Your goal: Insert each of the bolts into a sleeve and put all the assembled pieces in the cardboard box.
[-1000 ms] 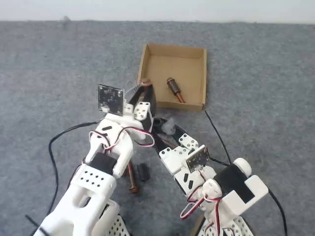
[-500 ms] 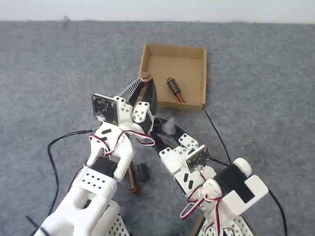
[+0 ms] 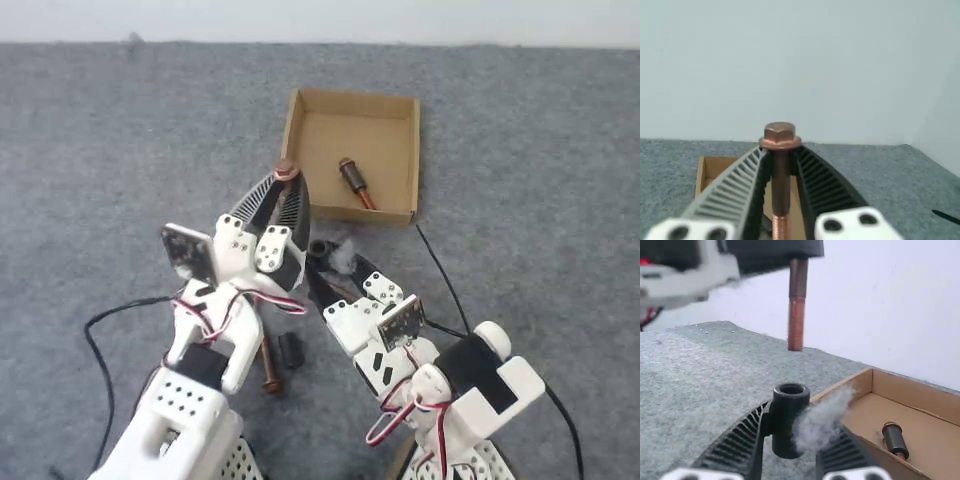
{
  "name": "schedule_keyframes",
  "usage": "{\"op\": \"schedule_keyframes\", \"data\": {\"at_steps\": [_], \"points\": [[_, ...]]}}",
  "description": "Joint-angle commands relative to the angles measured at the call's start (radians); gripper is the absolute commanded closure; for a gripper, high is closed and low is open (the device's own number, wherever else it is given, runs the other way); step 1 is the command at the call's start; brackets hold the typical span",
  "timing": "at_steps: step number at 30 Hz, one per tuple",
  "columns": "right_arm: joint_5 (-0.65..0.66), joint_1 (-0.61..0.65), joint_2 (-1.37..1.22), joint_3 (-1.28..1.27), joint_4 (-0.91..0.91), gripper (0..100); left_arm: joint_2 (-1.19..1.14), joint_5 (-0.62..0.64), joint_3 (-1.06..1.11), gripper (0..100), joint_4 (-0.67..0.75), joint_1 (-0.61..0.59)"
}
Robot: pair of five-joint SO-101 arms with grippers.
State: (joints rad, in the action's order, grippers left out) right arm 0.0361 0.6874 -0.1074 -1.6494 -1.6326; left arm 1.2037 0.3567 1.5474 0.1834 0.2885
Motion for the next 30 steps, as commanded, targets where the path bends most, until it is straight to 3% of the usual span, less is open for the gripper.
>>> {"op": "schedule_keyframes", "data": {"at_steps": [1,6,22,27,30], "points": [[-0.008,-0.002,0.033,-0.026,0.004,99.2,0.103,0.017,-0.031,99,-0.107,0.003],[-0.008,-0.001,0.033,-0.026,0.004,99.2,0.186,0.017,-0.053,99,-0.196,0.005],[-0.005,-0.001,0.033,-0.026,0.061,99.2,0.221,0.017,-0.081,99,-0.232,0.005],[-0.006,-0.001,0.033,-0.026,0.061,99.2,0.226,0.018,-0.136,99,-0.393,0.037],[-0.006,-0.001,0.033,-0.026,0.061,99.2,0.226,0.018,-0.134,99,-0.413,0.068]]}}
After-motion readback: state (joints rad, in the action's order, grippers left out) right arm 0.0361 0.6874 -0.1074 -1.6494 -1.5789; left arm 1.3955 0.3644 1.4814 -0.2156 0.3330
